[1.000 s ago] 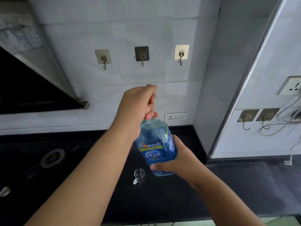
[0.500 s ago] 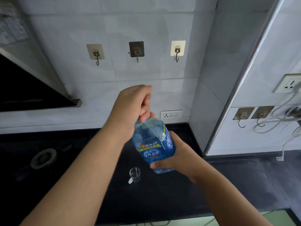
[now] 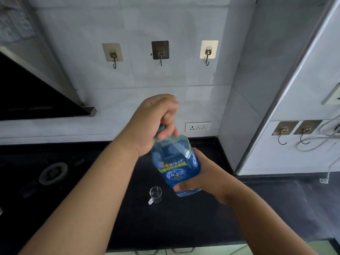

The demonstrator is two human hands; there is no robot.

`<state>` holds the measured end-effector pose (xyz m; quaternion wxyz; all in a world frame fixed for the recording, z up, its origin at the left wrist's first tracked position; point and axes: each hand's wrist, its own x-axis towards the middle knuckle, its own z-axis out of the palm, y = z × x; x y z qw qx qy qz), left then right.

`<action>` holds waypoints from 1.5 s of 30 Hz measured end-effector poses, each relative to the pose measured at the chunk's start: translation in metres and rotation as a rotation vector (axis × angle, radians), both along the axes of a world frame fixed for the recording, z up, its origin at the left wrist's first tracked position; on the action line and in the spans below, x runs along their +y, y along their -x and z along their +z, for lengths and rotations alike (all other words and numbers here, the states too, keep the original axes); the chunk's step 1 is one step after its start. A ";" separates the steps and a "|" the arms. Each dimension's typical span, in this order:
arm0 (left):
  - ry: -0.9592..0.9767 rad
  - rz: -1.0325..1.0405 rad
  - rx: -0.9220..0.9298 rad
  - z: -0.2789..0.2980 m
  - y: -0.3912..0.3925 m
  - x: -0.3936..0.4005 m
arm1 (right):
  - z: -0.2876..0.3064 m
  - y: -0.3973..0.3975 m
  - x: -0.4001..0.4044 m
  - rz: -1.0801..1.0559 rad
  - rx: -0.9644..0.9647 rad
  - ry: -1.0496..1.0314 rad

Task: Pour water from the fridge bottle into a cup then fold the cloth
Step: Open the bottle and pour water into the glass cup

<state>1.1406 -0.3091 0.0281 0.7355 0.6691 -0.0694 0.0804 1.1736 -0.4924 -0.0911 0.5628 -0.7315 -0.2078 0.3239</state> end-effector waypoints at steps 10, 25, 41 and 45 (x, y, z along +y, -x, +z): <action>0.180 0.793 0.108 -0.012 -0.008 -0.012 | -0.027 0.002 0.029 -0.281 -0.257 0.108; -1.204 0.478 -0.064 -0.014 0.005 0.023 | -0.033 -0.009 0.025 -0.364 -0.263 0.091; -1.553 0.586 0.092 -0.075 -0.007 0.030 | -0.086 -0.008 0.027 -0.367 -0.277 0.191; -1.588 0.628 0.125 -0.082 -0.013 0.032 | -0.096 -0.007 0.030 -0.373 -0.260 0.194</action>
